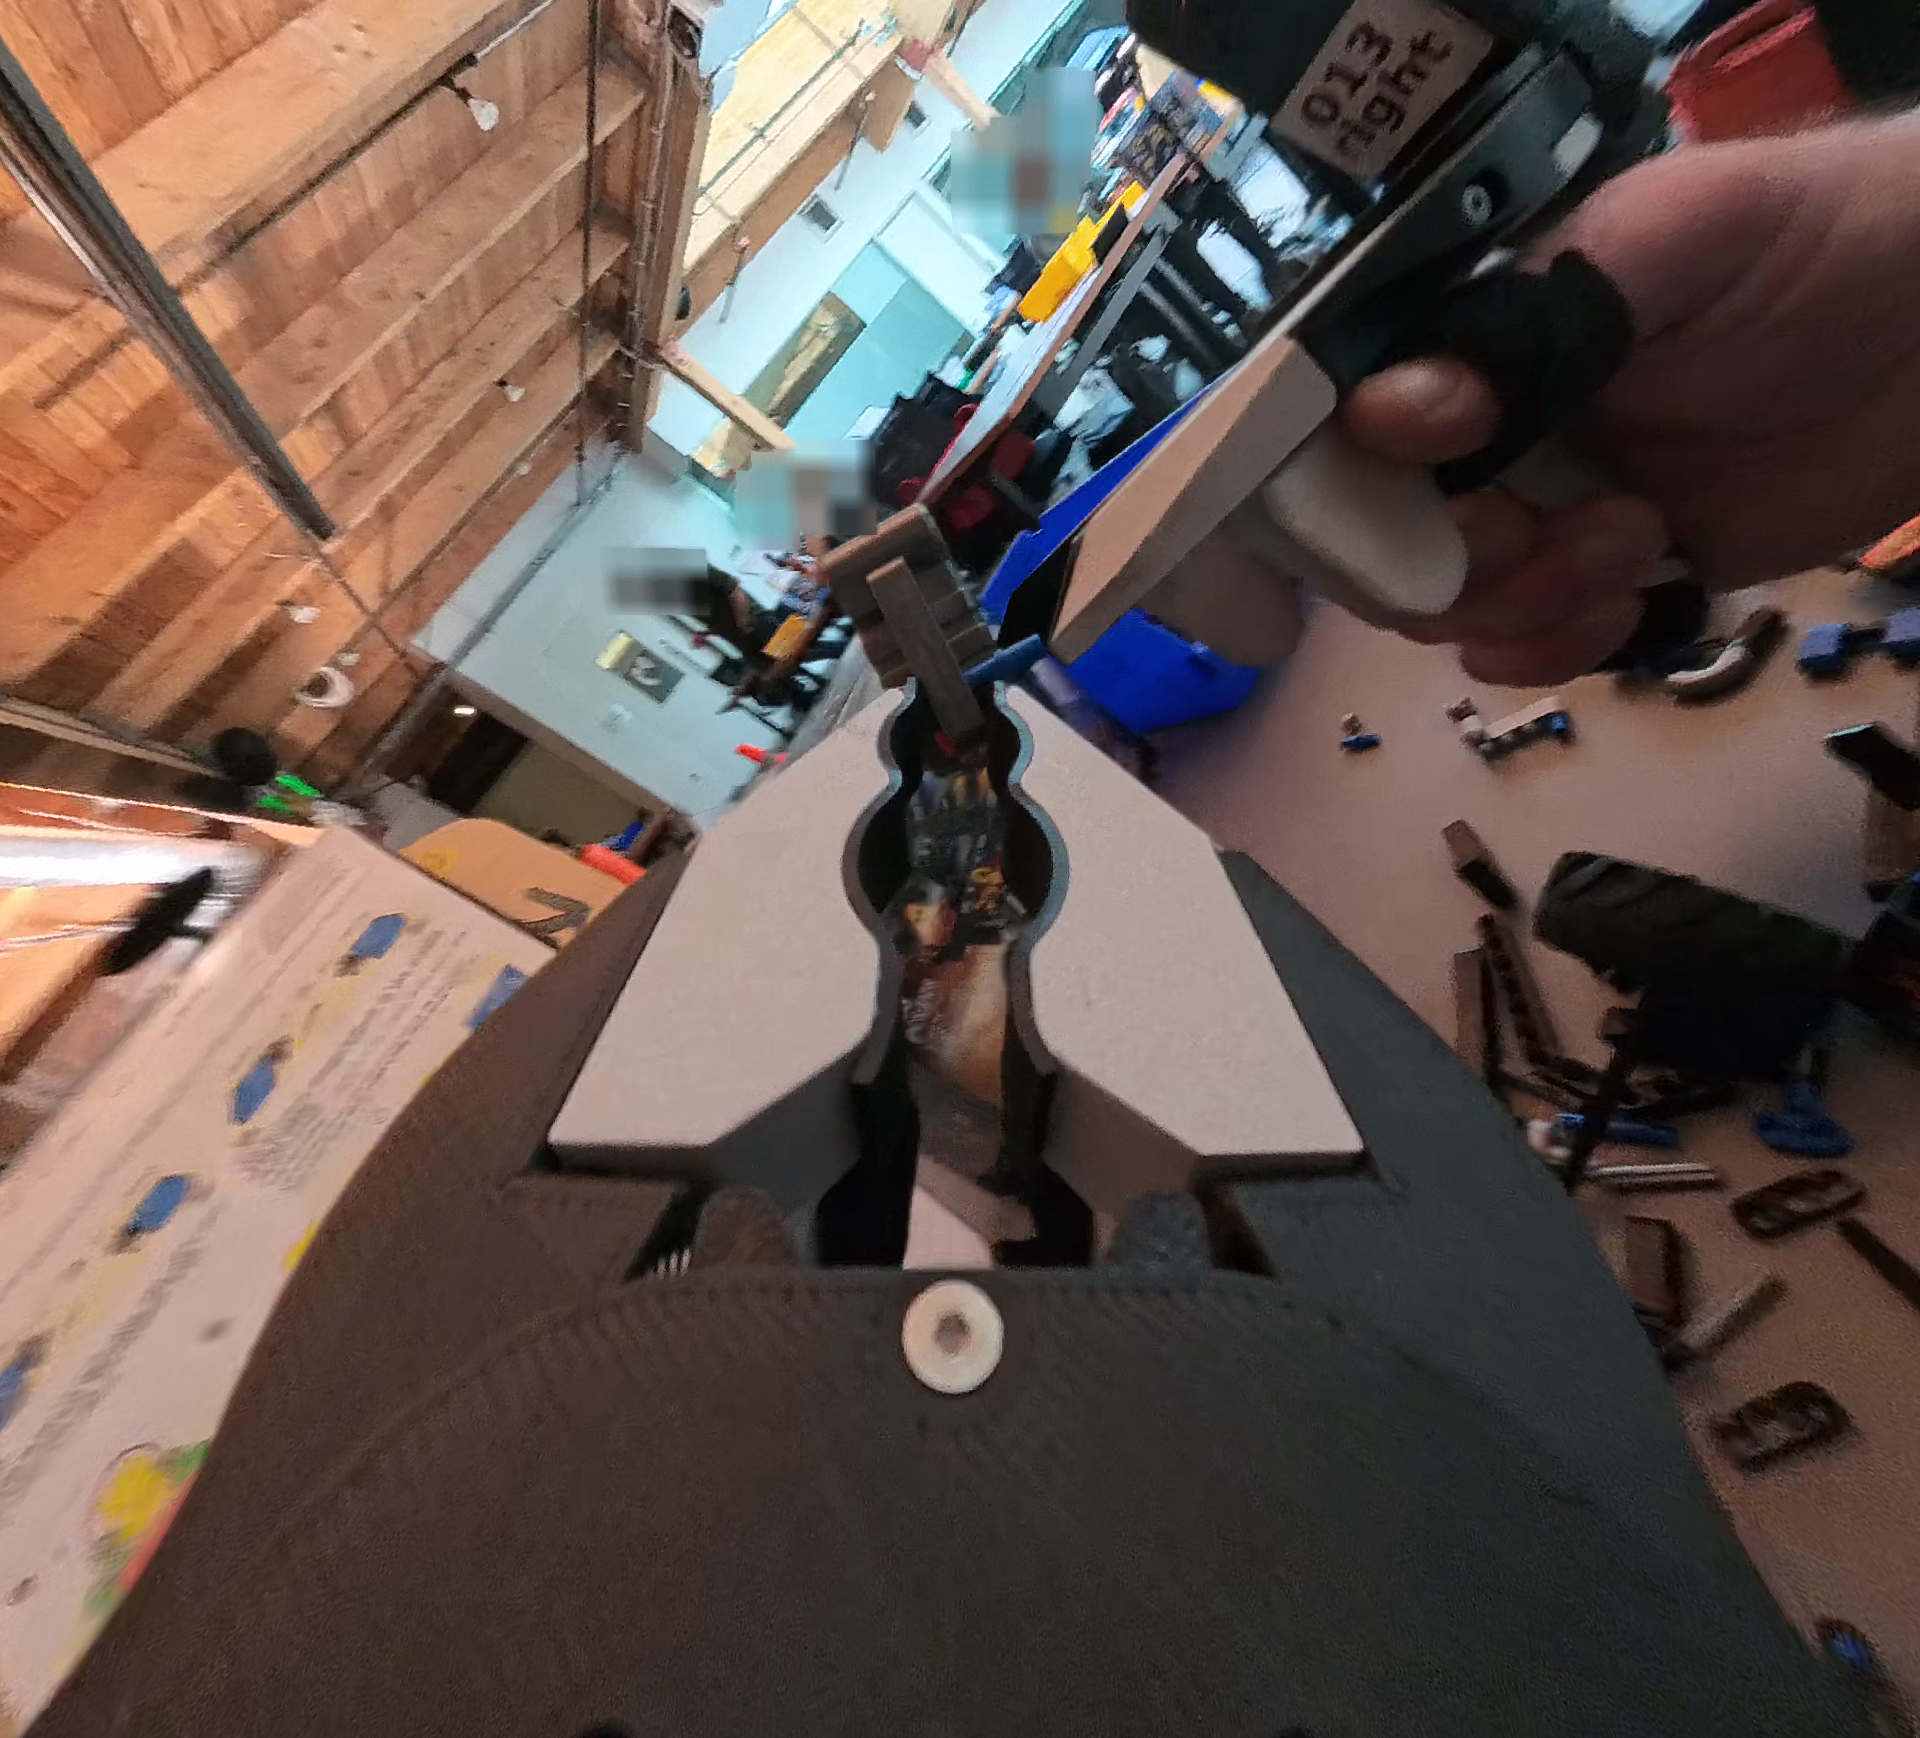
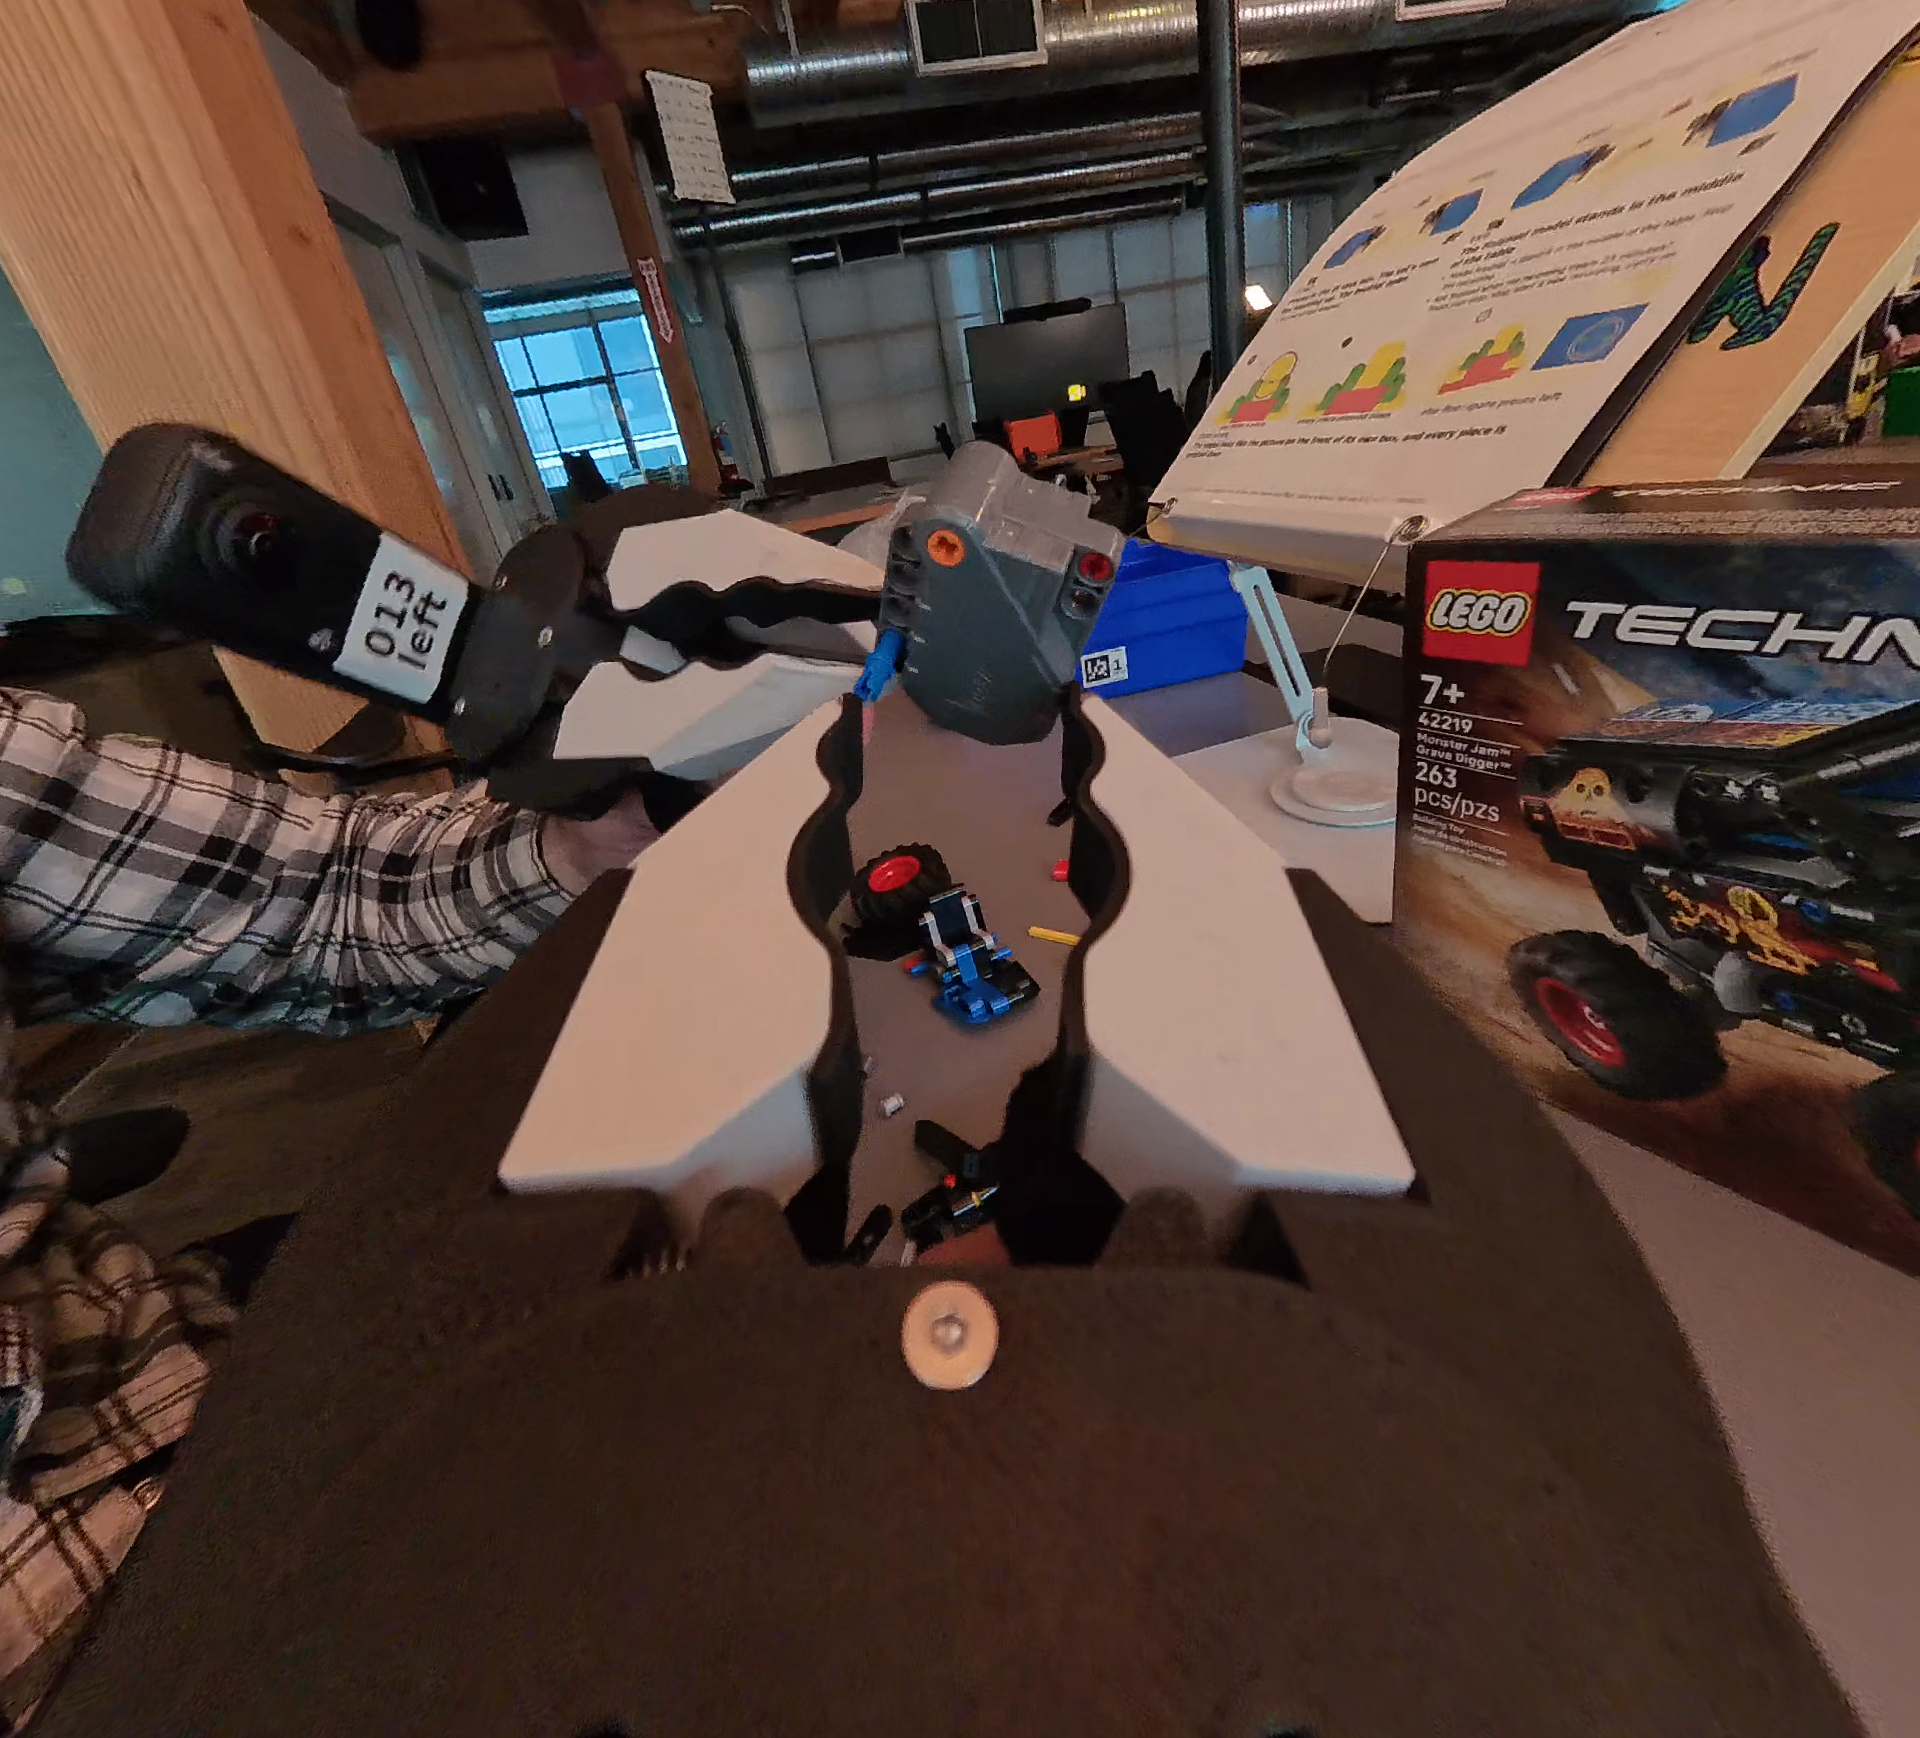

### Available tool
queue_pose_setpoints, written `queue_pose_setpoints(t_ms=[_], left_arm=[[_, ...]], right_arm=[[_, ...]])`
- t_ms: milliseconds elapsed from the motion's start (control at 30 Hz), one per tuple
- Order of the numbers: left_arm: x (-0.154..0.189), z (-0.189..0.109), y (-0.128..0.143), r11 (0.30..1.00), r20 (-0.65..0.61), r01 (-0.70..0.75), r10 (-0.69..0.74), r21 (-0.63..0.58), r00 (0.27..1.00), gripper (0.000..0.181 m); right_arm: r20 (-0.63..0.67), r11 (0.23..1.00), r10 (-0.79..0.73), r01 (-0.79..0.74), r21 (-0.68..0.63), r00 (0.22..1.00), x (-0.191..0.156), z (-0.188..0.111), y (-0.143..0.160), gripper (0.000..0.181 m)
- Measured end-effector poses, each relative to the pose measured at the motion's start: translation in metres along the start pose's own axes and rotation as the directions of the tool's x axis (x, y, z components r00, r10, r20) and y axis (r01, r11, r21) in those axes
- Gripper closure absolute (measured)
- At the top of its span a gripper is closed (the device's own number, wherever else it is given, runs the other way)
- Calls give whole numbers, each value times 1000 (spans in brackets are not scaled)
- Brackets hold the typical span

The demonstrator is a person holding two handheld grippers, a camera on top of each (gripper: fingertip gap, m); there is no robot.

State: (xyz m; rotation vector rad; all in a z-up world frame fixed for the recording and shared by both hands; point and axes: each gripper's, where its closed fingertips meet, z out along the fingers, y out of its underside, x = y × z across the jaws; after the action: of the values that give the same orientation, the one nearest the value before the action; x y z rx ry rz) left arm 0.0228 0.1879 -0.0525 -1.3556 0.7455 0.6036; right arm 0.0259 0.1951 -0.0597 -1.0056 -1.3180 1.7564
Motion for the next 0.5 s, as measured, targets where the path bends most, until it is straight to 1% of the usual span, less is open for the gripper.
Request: queue_pose_setpoints(t_ms=[67, 133, 167, 267, 300, 333, 367, 433, 500], left_arm=[[-1, 1, 2, 997, 42, -72, 73, -32, 996, 173], [-2, 2, 2, 996, 53, -77, 79, -39, 996, 174], [-5, 3, 4, 994, 69, -96, 100, -54, 993, 174], [-7, 4, 7, 998, 54, -36, 39, -54, 998, 174], [-8, 4, 9, 998, 53, -28, 32, -65, 998, 175], [-9, 4, 10, 998, 51, -11, 14, -69, 999, 175], [-9, 4, 11, 997, 36, 26, -23, -70, 999, 175], [-9, 5, 16, 991, 3, 105, -105, -80, 994, 176], [-7, 6, 19, 982, -34, 166, -169, -91, 985, 175]], right_arm=[[-23, 1000, -2, 2, -18, 1000, 2, -1, 1, 146], [-49, 999, -32, 30, -44, 998, 5, -3, 3, 152], [-63, 997, -58, 55, -50, 996, 5, -4, 2, 152], [-116, 984, -160, 149, -99, 980, 6, -4, 4, 153], [-144, 975, -207, 191, -118, 968, 8, -5, 4, 157], [-175, 961, -264, 243, -135, 948, 9, -6, 2, 166], [-202, 945, -318, 291, -151, 926, 10, -7, 0, 169], [-238, 893, -443, 403, -198, 865, 8, -6, -1, 170], [-248, 804, -588, 525, -277, 770, 6, -3, 2, 166]])
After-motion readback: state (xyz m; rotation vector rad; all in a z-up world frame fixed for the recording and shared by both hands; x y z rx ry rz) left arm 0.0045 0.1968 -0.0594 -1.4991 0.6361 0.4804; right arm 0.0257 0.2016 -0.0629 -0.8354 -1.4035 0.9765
